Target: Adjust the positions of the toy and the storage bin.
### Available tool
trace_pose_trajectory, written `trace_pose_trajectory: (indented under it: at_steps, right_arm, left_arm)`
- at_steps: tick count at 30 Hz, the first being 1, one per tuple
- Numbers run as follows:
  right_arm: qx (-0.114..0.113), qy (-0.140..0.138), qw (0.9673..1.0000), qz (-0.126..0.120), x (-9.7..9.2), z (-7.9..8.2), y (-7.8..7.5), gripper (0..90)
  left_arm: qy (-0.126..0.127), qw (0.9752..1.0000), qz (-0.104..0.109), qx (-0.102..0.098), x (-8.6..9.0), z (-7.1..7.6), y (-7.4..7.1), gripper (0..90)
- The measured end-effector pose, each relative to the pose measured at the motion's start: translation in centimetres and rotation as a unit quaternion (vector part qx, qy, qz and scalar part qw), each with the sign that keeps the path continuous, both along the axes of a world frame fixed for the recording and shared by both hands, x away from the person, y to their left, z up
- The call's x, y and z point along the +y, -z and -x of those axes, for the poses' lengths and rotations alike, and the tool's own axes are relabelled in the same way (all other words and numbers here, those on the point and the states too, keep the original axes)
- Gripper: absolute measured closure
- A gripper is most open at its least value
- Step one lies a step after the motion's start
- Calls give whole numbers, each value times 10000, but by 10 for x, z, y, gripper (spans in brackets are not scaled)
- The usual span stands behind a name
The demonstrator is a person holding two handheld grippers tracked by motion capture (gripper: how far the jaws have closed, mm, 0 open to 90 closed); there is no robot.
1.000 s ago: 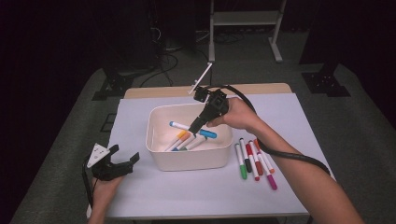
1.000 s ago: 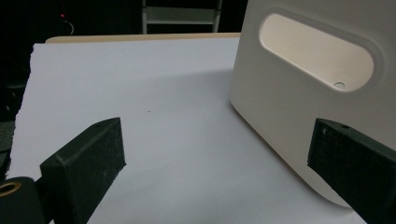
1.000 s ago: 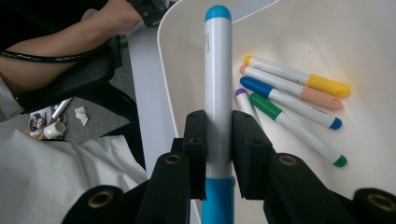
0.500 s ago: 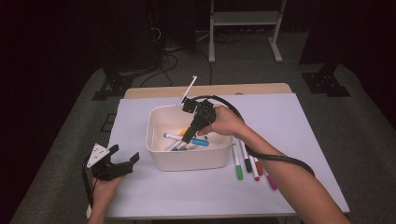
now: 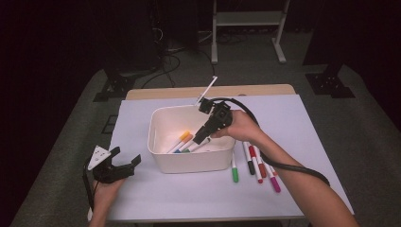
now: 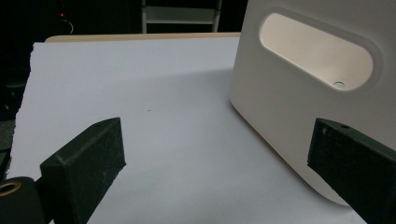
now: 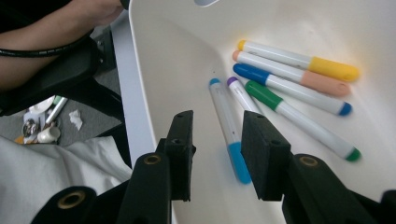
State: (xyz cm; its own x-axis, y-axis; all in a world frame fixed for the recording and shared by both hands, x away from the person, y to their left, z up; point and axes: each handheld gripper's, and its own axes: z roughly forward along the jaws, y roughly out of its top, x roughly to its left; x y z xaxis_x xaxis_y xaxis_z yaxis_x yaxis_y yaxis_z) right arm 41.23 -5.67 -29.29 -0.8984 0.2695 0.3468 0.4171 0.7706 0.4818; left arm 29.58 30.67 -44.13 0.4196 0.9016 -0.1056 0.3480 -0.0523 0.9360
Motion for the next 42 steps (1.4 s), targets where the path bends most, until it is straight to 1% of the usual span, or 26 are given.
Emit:
trace_pose_trajectory:
  at_steps: [3,4,6,11,13,14,15,18,21,25,27,28,30,31,32,34,35,36,37,39,41,42]
  right_arm:
    - [-97,189,9996,-168,-23,7,-9,618]
    - [-116,208,9995,-207,-29,8,-10,618]
    - [-162,336,9989,-282,-42,14,-15,618]
    - [-314,594,9967,-464,-78,27,-27,612]
    - [-367,672,9956,-547,-89,29,-29,612]
    - [-384,730,9951,-550,-95,30,-29,608]
    - [-409,796,9946,-532,-103,32,-28,605]
    - [-434,955,9928,-577,-121,35,-23,602]
    - [-425,1111,9910,-616,-138,40,-13,595]
    - [-340,1378,9878,-637,-162,43,9,593]
    - [-344,1582,9851,-573,-175,45,22,593]
    - [-253,1637,9844,-597,-180,45,27,592]
    - [-242,1755,9825,-574,-189,47,35,585]
    - [-201,1833,9813,-558,-194,48,41,583]
    - [-185,1903,9800,-548,-199,49,47,583]
    - [-221,2030,9782,-382,-205,50,59,581]
    - [-197,2083,9772,-348,-207,50,63,581]
    - [-156,2180,9752,-342,-211,50,71,581]
    - [-139,2230,9742,-314,-213,50,76,581]
    - [-87,2372,9711,-253,-219,50,90,581]
    - [-45,2471,9688,-195,-222,49,102,581]
    - [-33,2491,9683,-177,-224,48,105,581]
  left_arm:
    - [-2,10000,-4,6,0,0,0,26]
    - [-9,10000,-5,9,0,0,0,26]
    - [-18,10000,-6,6,0,0,0,26]
    - [-27,10000,3,37,1,0,0,26]
    - [-34,10000,17,46,0,1,0,27]
    - [-36,10000,19,47,0,1,0,26]
    - [-34,10000,8,56,1,1,0,27]
    - [-38,10000,25,68,1,1,1,26]
    - [-52,10000,30,58,2,1,1,26]
    - [-55,9999,48,70,1,1,1,26]
    - [-57,9999,43,76,1,1,1,27]
    - [-56,9999,41,83,1,1,2,26]
    - [-49,9999,5,98,1,0,2,26]
    - [-46,9999,2,103,1,0,2,26]
    - [-43,9999,-7,107,1,0,2,27]
    - [-41,9999,-19,103,1,0,2,27]
    - [-45,9999,-7,104,1,0,2,26]
    - [-50,9999,3,106,1,1,2,27]
    - [-57,9999,23,104,1,1,2,27]
    - [-60,9999,23,108,1,1,2,27]
    - [-58,9999,22,114,2,1,2,27]
    - [-58,9999,16,118,2,1,2,26]
